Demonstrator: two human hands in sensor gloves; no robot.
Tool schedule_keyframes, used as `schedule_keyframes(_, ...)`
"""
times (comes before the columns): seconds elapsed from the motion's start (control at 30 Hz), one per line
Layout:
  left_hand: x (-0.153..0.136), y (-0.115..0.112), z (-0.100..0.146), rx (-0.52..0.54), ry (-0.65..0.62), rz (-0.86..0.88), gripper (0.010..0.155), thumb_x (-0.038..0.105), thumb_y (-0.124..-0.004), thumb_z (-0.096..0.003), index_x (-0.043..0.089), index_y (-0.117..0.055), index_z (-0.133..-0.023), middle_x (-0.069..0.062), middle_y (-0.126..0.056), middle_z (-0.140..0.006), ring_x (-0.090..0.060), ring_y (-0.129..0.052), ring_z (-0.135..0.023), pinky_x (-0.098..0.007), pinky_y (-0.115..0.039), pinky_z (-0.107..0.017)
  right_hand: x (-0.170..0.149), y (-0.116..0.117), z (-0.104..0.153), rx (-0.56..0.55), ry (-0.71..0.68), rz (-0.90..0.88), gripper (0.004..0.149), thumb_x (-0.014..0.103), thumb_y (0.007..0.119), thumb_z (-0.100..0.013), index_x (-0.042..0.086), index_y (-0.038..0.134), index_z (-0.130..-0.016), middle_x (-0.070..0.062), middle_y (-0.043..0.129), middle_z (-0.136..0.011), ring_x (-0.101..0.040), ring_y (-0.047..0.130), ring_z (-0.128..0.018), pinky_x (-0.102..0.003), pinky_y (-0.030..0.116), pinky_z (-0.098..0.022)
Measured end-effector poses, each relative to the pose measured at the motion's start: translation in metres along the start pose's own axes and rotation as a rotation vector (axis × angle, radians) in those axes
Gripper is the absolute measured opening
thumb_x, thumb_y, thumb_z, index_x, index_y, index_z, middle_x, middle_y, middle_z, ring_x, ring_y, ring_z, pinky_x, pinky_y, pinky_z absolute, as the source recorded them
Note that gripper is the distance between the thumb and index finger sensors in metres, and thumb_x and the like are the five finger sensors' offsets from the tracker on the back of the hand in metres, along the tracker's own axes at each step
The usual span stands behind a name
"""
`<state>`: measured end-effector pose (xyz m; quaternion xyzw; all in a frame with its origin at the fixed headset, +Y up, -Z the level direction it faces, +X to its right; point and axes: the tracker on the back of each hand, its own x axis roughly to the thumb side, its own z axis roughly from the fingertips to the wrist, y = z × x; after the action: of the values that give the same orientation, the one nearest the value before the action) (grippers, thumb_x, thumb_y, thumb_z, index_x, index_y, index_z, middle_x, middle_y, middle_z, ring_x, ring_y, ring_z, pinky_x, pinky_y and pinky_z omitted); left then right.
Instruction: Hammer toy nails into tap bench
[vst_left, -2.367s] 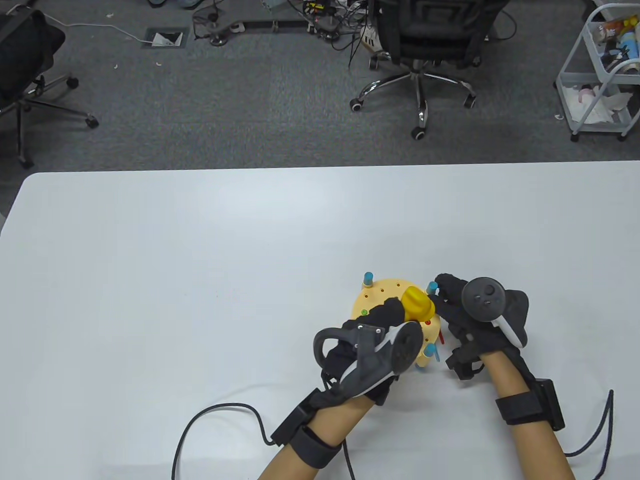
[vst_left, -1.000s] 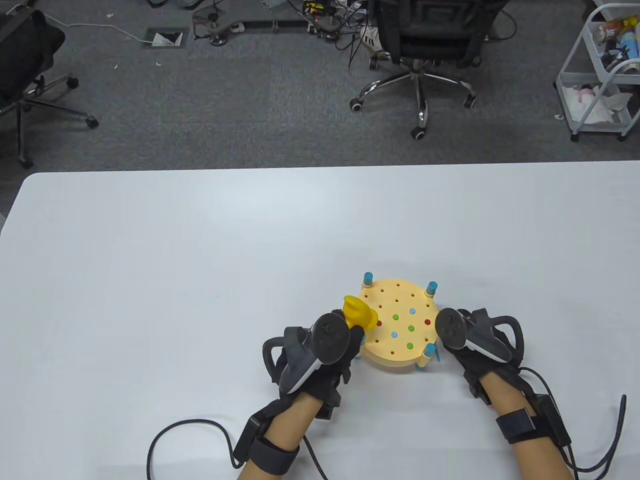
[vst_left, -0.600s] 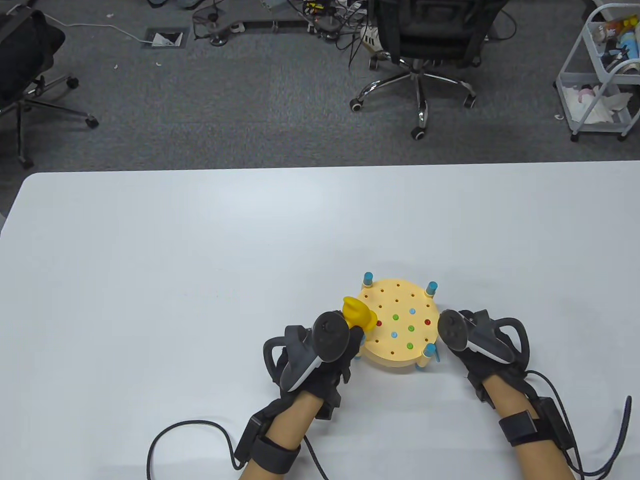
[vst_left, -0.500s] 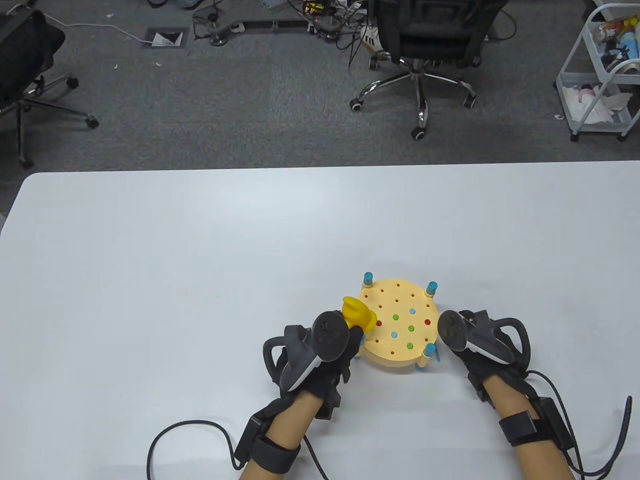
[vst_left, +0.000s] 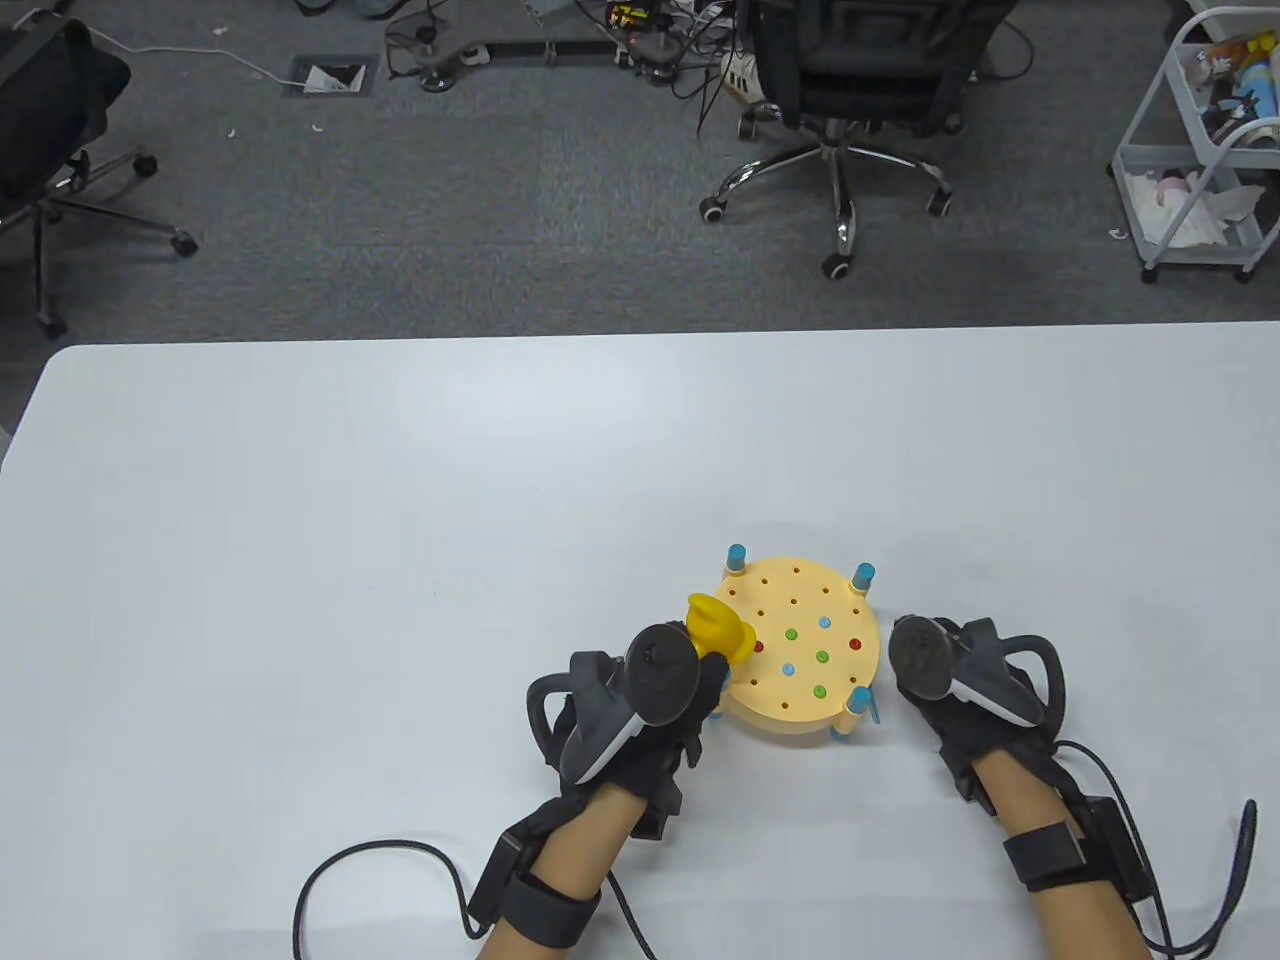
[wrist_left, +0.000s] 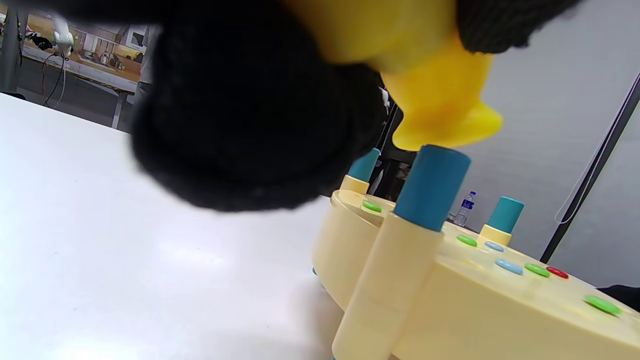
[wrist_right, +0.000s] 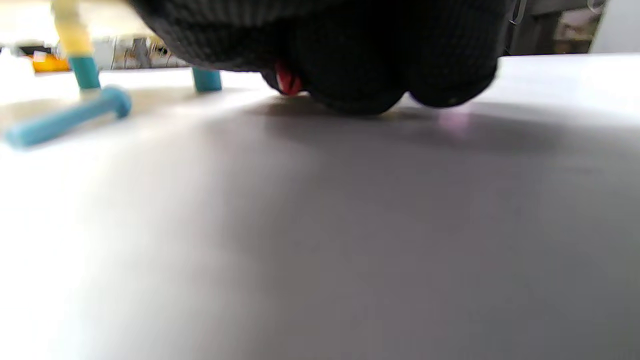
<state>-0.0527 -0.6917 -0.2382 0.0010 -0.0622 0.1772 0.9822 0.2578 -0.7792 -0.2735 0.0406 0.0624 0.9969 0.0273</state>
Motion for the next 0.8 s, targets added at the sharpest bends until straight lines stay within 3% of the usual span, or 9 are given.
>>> schedule_keyframes(0.13, -0.001, 0.003, 0.0, 0.014, -0.001, 0.017, 0.067, 0.057, -0.069, -0.0359, 0.011, -0.081, -0.083, -0.013, -0.103, -0.045, -0.024, -0.106, -0.016, -0.033, -0.084, -0.008, -0.021, -0.027, 0.013, -0.375, 0.051, -0.215, 0.043, 0.036, 0.069, -0.042, 0.022, 0.082, -0.08, -0.003, 0.091, -0.063, -0.011, 0.094, -0.035, -0.032, 0.087, -0.036)
schedule_keyframes(0.3, -0.004, 0.01, 0.001, 0.037, 0.009, 0.065, 0.067, 0.057, -0.069, -0.0357, 0.011, -0.081, -0.083, -0.013, -0.103, -0.045, -0.024, -0.106, -0.016, -0.033, -0.084, -0.009, 0.001, -0.076, 0.032, -0.527, -0.033, -0.412, 0.041, 0.04, 0.075, -0.041, 0.024, 0.08, -0.079, -0.001, 0.091, -0.062, -0.01, 0.095, -0.034, -0.031, 0.087, -0.035)
schedule_keyframes(0.57, -0.009, 0.013, 0.0, 0.04, 0.01, 0.081, 0.067, 0.057, -0.069, -0.0359, 0.011, -0.081, -0.083, -0.013, -0.103, -0.045, -0.024, -0.106, -0.016, -0.033, -0.084, -0.009, 0.095, -0.117, -0.004, -0.285, -0.075, -0.023, 0.04, 0.041, 0.083, -0.037, 0.028, 0.082, -0.074, 0.003, 0.096, -0.061, -0.01, 0.102, -0.034, -0.028, 0.091, -0.031)
schedule_keyframes(0.8, -0.011, 0.013, -0.001, 0.028, 0.008, 0.09, 0.067, 0.057, -0.069, -0.0359, 0.011, -0.081, -0.083, -0.013, -0.103, -0.045, -0.024, -0.106, -0.017, -0.033, -0.084, -0.009, 0.136, -0.11, -0.039, -0.063, -0.068, 0.141, 0.038, 0.041, 0.085, -0.036, 0.028, 0.084, -0.071, 0.003, 0.098, -0.058, -0.01, 0.103, -0.03, -0.028, 0.091, -0.029)
